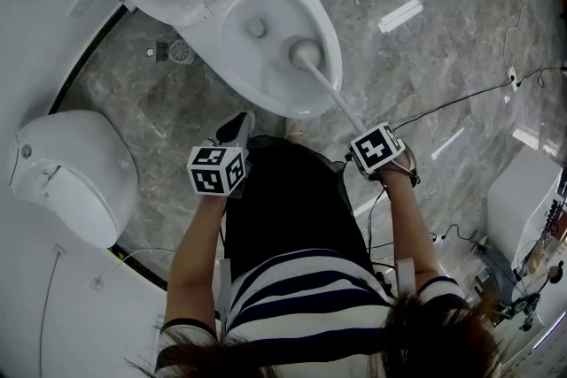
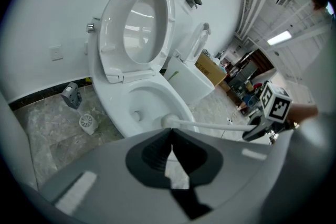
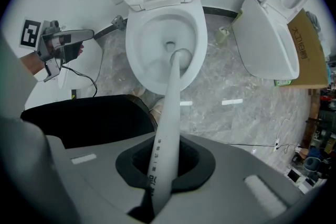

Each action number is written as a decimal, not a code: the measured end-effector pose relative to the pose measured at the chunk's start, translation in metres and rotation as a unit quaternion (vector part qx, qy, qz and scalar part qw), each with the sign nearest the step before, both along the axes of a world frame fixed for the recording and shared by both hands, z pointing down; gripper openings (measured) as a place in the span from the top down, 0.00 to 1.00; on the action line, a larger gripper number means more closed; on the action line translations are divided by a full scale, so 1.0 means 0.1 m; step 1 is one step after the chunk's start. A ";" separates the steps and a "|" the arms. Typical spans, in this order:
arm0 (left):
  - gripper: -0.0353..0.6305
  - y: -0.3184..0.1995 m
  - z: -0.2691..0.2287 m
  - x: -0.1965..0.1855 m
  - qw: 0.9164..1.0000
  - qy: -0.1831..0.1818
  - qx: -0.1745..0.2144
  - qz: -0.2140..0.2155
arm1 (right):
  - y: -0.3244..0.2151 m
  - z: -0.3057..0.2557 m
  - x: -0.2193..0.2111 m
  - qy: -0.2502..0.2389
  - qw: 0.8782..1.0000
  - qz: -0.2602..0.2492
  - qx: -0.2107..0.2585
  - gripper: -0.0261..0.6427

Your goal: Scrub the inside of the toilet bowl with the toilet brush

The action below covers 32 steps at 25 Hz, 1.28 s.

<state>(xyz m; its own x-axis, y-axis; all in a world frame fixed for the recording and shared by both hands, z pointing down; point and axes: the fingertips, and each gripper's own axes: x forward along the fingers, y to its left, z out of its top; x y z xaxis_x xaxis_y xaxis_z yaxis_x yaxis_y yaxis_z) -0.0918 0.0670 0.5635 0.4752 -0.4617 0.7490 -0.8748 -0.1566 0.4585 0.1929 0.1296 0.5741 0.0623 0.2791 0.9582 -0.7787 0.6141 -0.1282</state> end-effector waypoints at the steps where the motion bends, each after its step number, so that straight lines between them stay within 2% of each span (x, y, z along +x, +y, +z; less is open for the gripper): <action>1: 0.95 0.01 0.00 0.00 1.000 0.000 0.000 0.000 | 0.02 -0.01 0.01 0.000 1.000 -0.002 -0.003 0.93; 10: 0.95 0.08 -0.01 0.02 1.000 0.001 -0.002 0.002 | 0.30 -0.13 0.03 -0.009 0.999 -0.018 -0.039 0.93; 17: 0.95 0.16 0.01 0.04 1.000 0.006 -0.006 0.003 | 0.56 -0.14 -0.24 -0.056 0.995 0.013 -0.085 0.93; 26: 0.95 0.18 -0.02 -0.02 1.000 0.006 0.002 -0.003 | 0.50 -0.07 -0.57 -0.091 0.992 0.001 -0.093 0.93; 32: 0.95 0.18 -0.06 -0.03 1.000 0.006 0.005 -0.005 | 0.21 0.09 -0.82 -0.118 0.990 -0.004 -0.073 0.93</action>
<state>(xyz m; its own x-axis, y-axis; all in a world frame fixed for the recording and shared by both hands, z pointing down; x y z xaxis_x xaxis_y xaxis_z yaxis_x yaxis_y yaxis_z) -0.0950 0.0846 0.5576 0.4786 -0.4744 0.7388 -0.8712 -0.1520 0.4668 0.1110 0.1507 0.5830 -0.1563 0.4153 0.8961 -0.7119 0.5815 -0.3937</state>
